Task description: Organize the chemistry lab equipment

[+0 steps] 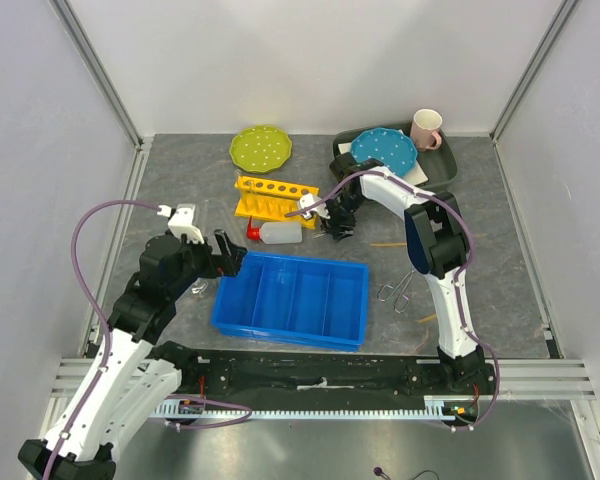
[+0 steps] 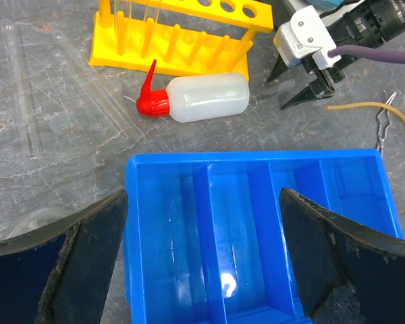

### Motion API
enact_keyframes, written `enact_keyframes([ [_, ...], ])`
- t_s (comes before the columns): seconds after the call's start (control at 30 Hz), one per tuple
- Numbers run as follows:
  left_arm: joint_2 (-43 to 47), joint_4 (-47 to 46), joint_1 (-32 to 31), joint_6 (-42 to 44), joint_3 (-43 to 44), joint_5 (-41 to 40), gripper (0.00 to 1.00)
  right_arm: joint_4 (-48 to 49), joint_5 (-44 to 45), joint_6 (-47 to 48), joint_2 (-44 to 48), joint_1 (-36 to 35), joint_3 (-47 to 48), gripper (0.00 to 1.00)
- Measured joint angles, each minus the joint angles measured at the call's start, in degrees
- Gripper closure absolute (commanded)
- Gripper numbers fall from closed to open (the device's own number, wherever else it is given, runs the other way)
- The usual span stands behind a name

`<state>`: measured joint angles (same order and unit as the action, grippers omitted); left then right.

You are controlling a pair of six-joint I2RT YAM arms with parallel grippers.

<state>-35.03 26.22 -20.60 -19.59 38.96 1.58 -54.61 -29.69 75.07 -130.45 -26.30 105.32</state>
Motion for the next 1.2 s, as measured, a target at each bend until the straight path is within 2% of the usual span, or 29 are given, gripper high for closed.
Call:
enact_keyframes([
  [0.2,2.1,0.0,0.0,0.2,0.0,0.1,0.00,-0.6,1.0,-1.6,0.3,-0.1,-0.8,0.69],
  [0.37,3.3,0.0,0.0,0.2,0.0,0.8,0.00,0.8,2.2,-2.3,1.9,-0.2,-3.2,0.78],
  [0.63,3.7,0.1,0.0,0.2,0.0,8.4,0.00,1.7,4.5,-4.2,6.3,1.8,-8.2,0.80],
  [0.97,7.6,-3.7,0.0,-0.1,0.2,15.6,0.00,1.6,5.8,-8.4,18.3,4.9,-12.5,0.80],
  [1.2,0.1,-9.8,0.0,-3.5,2.3,24.8,0.00,-0.1,1.8,-9.5,29.0,5.6,-17.7,0.79],
])
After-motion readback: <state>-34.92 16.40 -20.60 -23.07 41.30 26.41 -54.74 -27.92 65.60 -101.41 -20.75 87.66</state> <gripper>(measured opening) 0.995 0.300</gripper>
